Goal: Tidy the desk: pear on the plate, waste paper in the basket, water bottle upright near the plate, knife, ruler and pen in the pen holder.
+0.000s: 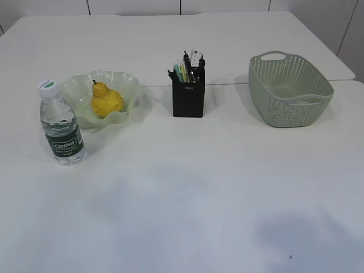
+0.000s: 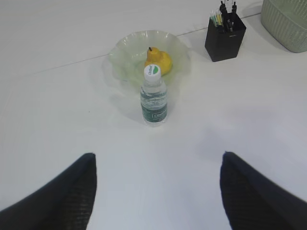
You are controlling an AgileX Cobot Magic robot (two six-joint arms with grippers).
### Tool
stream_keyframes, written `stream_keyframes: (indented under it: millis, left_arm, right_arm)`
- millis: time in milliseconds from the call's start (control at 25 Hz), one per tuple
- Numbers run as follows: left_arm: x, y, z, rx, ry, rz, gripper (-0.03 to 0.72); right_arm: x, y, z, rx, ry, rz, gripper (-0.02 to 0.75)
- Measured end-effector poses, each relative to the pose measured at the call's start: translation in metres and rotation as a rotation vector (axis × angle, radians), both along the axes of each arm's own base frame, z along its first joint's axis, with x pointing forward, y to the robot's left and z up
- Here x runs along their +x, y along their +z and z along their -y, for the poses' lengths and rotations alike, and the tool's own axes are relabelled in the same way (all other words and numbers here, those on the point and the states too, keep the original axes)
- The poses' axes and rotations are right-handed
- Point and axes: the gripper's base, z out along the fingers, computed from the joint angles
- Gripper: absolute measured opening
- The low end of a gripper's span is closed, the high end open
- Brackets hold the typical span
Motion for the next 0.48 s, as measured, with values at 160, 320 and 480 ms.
stream_keyframes:
  millis: [160, 320, 480]
  left_arm:
    - [0.0, 0.0, 0.0, 0.0, 0.0, 0.0, 0.557]
    - [-0.009, 0.002, -0.003, 0.003, 0.008, 0.03, 0.53]
    - [-0.04, 0.006, -0.009, -0.016, 0.008, 0.122, 0.488]
  right_arm:
    - [-0.016, -0.002, 0.006, -0.02, -0.006, -0.011, 0.473]
    - [-0.043, 0.002, 0.015, -0.025, 0.014, 0.11, 0.473]
    - [-0.069, 0.003, 0.023, 0.01, 0.024, 0.216, 0.473]
